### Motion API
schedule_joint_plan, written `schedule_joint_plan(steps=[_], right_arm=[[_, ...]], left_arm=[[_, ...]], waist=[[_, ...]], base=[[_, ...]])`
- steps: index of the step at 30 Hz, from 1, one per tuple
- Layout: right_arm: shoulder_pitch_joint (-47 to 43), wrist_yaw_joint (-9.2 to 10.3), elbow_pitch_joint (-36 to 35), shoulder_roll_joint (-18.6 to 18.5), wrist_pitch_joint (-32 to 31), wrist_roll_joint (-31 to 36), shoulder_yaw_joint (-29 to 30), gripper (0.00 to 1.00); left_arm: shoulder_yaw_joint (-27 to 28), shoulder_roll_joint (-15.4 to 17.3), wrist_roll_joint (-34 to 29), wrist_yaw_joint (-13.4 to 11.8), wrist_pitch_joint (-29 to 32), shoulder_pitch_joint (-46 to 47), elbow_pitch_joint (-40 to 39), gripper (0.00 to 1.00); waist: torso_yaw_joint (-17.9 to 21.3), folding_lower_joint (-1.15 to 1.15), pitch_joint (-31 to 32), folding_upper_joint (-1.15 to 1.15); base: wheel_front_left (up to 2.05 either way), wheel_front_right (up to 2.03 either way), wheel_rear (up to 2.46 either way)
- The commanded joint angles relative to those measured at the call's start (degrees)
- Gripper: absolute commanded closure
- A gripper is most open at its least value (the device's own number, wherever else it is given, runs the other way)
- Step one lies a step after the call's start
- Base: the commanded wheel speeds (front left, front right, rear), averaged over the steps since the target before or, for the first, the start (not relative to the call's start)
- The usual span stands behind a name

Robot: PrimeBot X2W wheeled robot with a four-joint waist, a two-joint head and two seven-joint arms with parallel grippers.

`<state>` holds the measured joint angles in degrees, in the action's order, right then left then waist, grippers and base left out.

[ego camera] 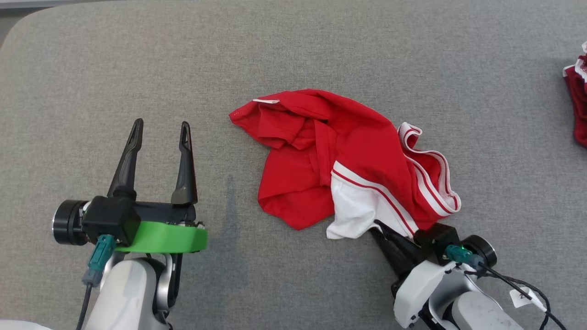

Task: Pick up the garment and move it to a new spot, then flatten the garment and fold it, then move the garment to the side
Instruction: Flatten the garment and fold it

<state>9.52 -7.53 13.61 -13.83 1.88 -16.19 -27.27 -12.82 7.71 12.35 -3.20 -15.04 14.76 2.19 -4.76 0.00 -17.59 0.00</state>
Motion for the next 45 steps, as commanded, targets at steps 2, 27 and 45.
schedule_joint_plan(steps=[2,27,45], right_arm=[[0.6,0.09,-1.6,-0.1,2.9,-0.2,0.6,1.00],[-4.4,0.08,-5.8,4.1,9.3,-0.1,33.8,0.00],[-10.1,0.09,-20.6,4.8,8.5,5.7,26.2,0.00]], left_arm=[[0.8,-0.3,-0.8,0.2,-0.2,-0.5,-0.3,0.00],[3.3,-1.0,-2.9,1.8,-0.2,-1.5,-0.2,0.00],[5.3,-0.9,-2.1,1.1,-0.2,-7.6,1.0,0.00]], waist=[[0.6,0.00,0.3,0.00],[3.8,0.00,0.2,0.00],[4.8,0.00,5.6,0.00]], base=[[0.00,0.00,0.00],[0.00,0.00,0.00],[0.00,0.00,0.00]])
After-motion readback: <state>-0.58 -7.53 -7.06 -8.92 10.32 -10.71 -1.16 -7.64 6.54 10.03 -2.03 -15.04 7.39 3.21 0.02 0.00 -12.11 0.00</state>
